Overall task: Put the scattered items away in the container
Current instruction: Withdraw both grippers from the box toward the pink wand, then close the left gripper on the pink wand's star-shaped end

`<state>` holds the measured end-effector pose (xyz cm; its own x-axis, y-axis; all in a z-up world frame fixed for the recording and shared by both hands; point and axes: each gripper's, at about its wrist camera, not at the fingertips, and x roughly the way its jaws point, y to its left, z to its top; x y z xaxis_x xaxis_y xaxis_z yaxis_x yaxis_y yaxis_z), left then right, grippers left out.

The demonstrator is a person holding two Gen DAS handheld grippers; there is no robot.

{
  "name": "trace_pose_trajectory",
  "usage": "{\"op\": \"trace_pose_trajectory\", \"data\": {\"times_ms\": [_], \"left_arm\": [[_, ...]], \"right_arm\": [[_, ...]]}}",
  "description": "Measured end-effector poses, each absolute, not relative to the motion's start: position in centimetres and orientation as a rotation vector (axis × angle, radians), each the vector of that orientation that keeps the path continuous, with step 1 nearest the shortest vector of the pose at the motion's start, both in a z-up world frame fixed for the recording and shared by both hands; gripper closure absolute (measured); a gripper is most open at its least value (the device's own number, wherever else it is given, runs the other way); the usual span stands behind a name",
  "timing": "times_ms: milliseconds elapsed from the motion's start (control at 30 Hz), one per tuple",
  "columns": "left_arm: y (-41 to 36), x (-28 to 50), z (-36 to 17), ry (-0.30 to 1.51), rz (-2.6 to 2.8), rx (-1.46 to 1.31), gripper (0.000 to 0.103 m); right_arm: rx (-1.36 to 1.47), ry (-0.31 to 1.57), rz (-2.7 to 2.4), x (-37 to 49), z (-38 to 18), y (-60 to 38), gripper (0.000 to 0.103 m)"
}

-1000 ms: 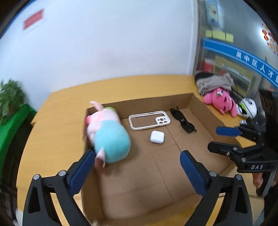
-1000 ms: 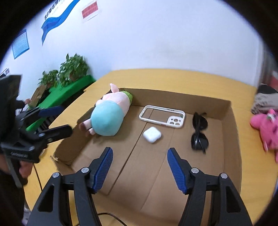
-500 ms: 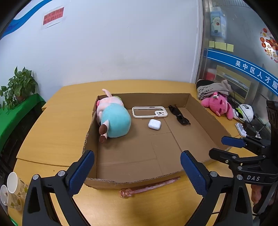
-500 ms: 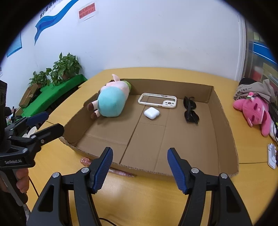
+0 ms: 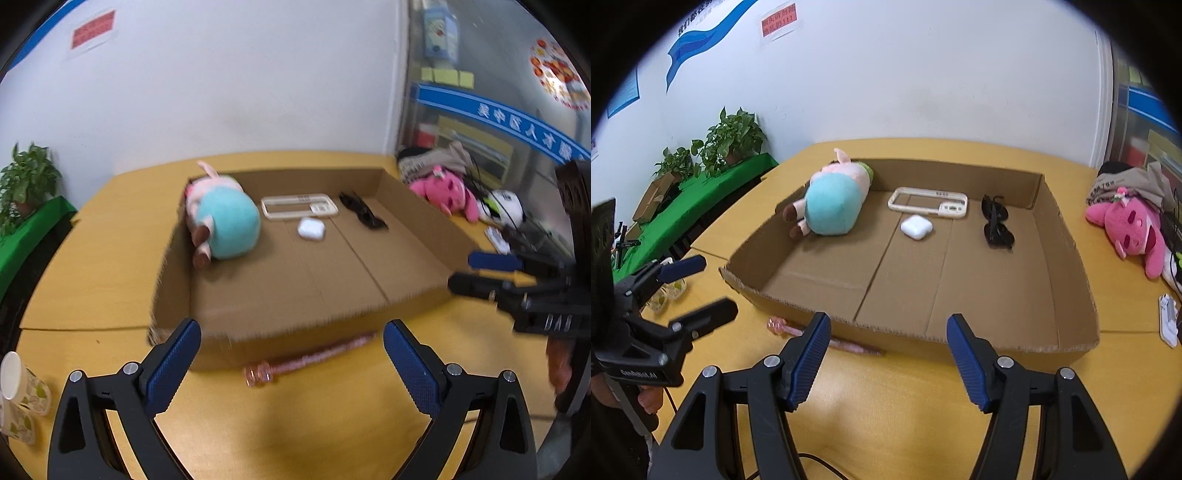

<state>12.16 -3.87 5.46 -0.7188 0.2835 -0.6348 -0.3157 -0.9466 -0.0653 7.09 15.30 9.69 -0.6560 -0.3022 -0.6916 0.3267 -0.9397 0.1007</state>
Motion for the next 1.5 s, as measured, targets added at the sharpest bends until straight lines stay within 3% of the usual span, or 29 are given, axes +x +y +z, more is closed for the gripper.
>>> {"op": "trace_pose_trajectory", "data": {"times_ms": [433, 1033, 1133, 1167, 1233, 1300, 1500], "left_arm": [[-3.6, 8.7, -1.7, 0.070, 2.373, -1.073, 0.002], [-1.1, 10.8, -1.7, 0.139, 2.142, -1.094, 0.002], [-0.2, 9.9, -2.8, 0.205, 2.152, -1.164, 0.015], [0.3, 9.8, -3.4, 0.252, 2.152, -1.199, 0.031], [1.1, 10.5, -3.6, 0.363, 2.172, -1.204, 0.044], [1.1, 11.1, -3.3, 0.386, 2.174, -1.209, 0.074], [0.6, 13.3, -3.1, 0.366, 2.156, -1.258, 0.076]], "right_arm": [[1.208, 0.039, -2.485, 8.4, 5.4, 15.3, 0.038], [1.265, -0.014, -2.425, 8.6, 3.2, 15.7, 0.038], [1.271, -0.042, -2.418, 8.5, 3.1, 15.9, 0.038], [1.269, -0.043, -2.416, 8.6, 3.2, 15.9, 0.038], [1.269, -0.049, -2.412, 8.7, 3.2, 16.0, 0.038], [1.280, -0.069, -2.406, 8.8, 3.1, 16.2, 0.038], [1.357, -0.167, -2.332, 8.4, 1.5, 15.8, 0.038]]}}
